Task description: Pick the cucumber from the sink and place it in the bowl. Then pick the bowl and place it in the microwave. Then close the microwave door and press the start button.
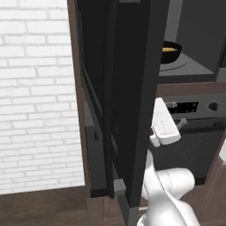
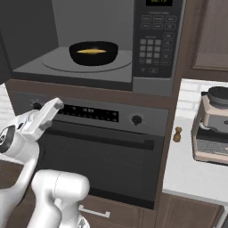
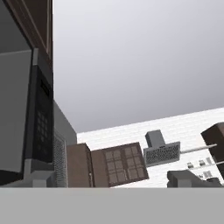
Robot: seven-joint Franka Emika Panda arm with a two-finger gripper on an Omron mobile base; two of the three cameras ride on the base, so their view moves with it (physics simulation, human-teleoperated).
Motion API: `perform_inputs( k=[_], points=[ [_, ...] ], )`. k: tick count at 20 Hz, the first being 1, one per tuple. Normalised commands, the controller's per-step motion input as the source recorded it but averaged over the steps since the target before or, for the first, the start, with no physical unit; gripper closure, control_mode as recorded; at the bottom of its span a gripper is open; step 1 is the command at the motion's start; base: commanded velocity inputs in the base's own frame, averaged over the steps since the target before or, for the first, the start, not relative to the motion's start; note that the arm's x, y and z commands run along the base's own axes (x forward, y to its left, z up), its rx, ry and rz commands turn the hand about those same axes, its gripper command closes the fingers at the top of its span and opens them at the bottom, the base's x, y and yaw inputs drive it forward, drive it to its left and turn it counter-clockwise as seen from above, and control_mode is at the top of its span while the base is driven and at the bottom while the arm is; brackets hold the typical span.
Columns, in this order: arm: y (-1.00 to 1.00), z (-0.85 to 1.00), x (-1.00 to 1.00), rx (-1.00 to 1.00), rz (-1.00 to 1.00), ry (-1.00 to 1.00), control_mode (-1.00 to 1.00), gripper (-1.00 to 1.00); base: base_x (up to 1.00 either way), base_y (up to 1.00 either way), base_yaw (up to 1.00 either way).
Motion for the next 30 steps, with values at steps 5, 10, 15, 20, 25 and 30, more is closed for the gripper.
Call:
perform_inputs(
  k=[5,10,15,20,25,30],
  points=[
    [0.77,0.0,-0.54,-0.08,-0.02,-0.03,-1.0,-1.0,0.0,0.0,0.0],
    [0.88,-0.08,-0.28,-0.08,0.0,0.0,-1.0,-1.0,0.0,0.0,0.0],
    [0.84,-0.19,0.0,-0.03,0.0,0.0,-1.0,-1.0,0.0,0.0,0.0],
    [0.77,-0.2,0.0,0.0,0.09,0.0,-1.0,-1.0,0.0,0.0,0.0],
    [0.76,-0.19,0.0,0.0,0.19,0.0,-1.0,-1.0,0.0,0.0,0.0],
    [0.76,-0.07,0.0,0.0,0.15,0.0,-1.0,-1.0,0.0,0.0,0.0]
  ],
)
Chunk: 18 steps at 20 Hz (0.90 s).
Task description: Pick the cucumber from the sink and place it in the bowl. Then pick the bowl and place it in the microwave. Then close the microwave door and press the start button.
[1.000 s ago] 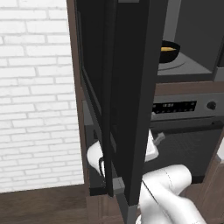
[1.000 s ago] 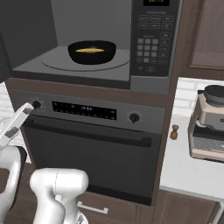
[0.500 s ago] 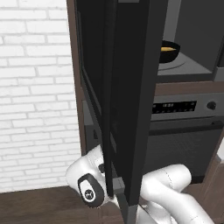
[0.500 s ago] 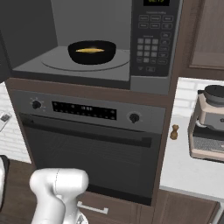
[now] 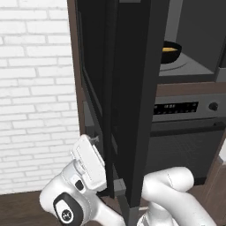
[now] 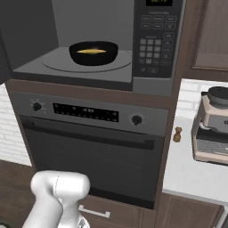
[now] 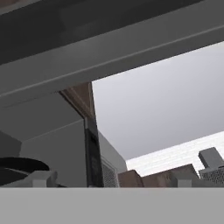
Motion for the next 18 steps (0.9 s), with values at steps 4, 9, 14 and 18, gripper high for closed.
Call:
perform_inputs(
  k=[4,9,14,18],
  points=[
    [0.32,-0.11,-0.02,-0.01,0.06,0.0,-1.0,-1.0,0.0,0.0,0.0],
    [0.69,-0.04,0.0,0.0,0.0,0.0,-1.0,-1.0,0.0,0.0,0.0],
    [0.57,0.01,0.0,0.0,0.0,-0.02,-1.0,-1.0,0.0,0.0,0.0],
    [0.22,0.35,0.0,0.0,0.0,-0.09,-1.0,-1.0,0.0,0.0,0.0]
  ],
)
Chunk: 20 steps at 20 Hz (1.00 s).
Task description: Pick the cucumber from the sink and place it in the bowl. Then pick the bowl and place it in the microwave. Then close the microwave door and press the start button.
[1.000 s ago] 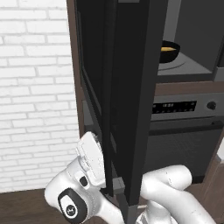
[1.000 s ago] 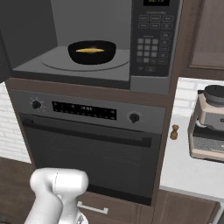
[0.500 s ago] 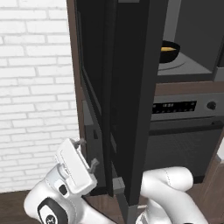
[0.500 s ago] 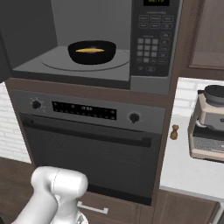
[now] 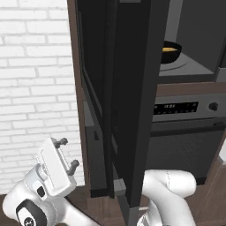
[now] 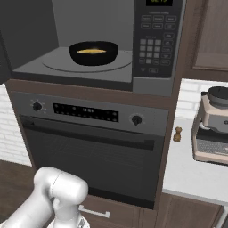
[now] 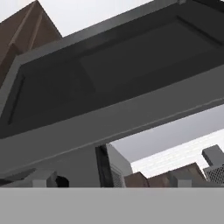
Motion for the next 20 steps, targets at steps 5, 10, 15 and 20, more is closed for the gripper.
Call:
perform_inputs(
  k=[5,10,15,20],
  points=[
    [0.0,0.55,0.0,0.0,0.0,-0.1,-1.0,-1.0,0.0,0.0,0.0],
    [-0.15,0.48,0.0,0.0,0.0,-0.1,-1.0,-1.0,0.0,0.0,0.0],
    [-0.52,0.38,-0.02,0.05,0.0,-0.1,-1.0,-1.0,0.0,0.0,0.0],
    [-0.74,0.36,-0.04,0.11,0.0,-0.08,-1.0,-1.0,0.0,0.0,0.0]
  ],
)
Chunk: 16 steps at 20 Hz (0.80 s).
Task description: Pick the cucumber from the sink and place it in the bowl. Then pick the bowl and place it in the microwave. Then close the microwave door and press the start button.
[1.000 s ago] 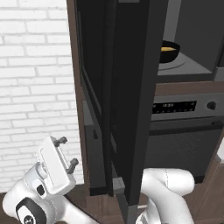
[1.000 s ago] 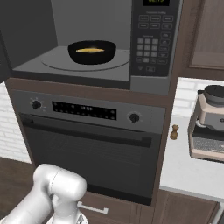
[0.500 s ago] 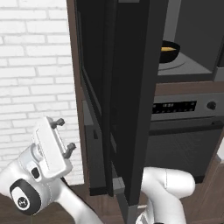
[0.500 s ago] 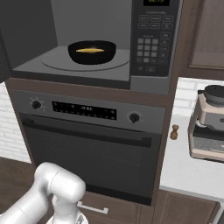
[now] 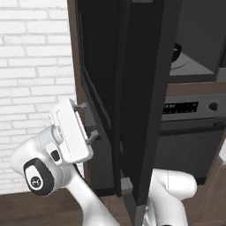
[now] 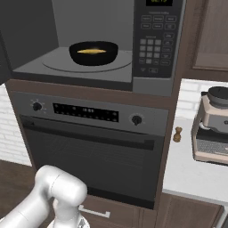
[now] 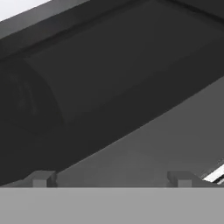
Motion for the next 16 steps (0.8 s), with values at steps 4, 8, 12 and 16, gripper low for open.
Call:
perform_inputs(
  k=[4,8,12,16],
  points=[
    [-0.84,0.43,-0.03,0.15,0.0,-0.06,-1.0,-1.0,0.0,0.0,0.0],
    [-0.92,0.39,-0.06,0.16,0.0,-0.06,-1.0,-1.0,0.0,0.0,0.0],
    [-0.99,0.32,-0.08,0.19,0.0,-0.06,-1.0,-1.0,0.0,0.0,0.0],
    [-0.97,0.34,-0.04,0.21,0.0,-0.03,-1.0,-1.0,0.0,0.0,0.0]
  ],
)
